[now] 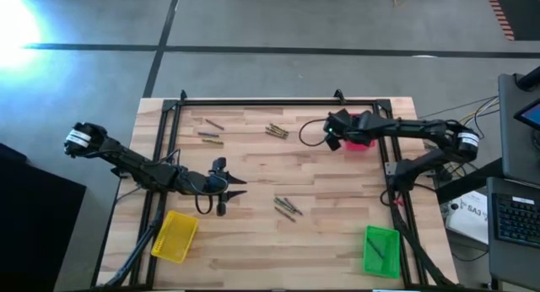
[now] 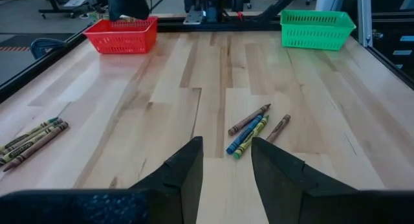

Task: Sort crayons
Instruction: Put the green crayon into the red bin, then put the brown crayon into the green bin, then put the blue crayon into the yellow bin

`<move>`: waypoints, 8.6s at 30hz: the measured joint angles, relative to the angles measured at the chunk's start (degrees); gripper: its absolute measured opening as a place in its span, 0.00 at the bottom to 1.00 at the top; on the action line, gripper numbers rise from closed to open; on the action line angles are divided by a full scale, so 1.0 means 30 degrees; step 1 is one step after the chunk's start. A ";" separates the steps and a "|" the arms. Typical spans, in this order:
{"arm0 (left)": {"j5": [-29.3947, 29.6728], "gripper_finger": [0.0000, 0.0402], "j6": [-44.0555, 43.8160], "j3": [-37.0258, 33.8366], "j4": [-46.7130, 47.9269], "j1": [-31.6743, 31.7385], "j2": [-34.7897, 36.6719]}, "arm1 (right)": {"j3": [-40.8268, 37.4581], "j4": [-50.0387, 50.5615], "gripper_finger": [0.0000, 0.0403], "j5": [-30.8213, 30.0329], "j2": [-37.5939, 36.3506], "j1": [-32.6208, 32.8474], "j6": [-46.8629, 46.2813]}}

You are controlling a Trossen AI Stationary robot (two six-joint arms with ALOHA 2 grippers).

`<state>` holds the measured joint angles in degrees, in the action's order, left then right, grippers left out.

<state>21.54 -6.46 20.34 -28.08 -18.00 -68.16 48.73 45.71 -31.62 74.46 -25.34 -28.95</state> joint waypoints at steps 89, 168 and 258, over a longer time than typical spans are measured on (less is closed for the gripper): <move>-0.2863 0.29 -0.0172 -0.2897 -1.3230 0.2448 -0.3880 | 0.8349 -0.4297 0.22 0.8684 1.1067 1.2072 -0.2907; -0.2871 0.29 0.0919 -0.3779 -1.6060 0.2448 -0.3499 | 0.5843 0.7281 0.17 0.9000 0.2914 2.8307 -2.8081; -0.3308 0.29 0.0066 -0.2324 -1.1611 0.2454 -0.3504 | 0.4552 -1.0171 0.11 0.5479 1.0754 1.4061 -0.4823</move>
<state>11.62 -6.26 13.37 -62.92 -10.64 -78.67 62.39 15.20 -15.18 106.72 16.84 -43.42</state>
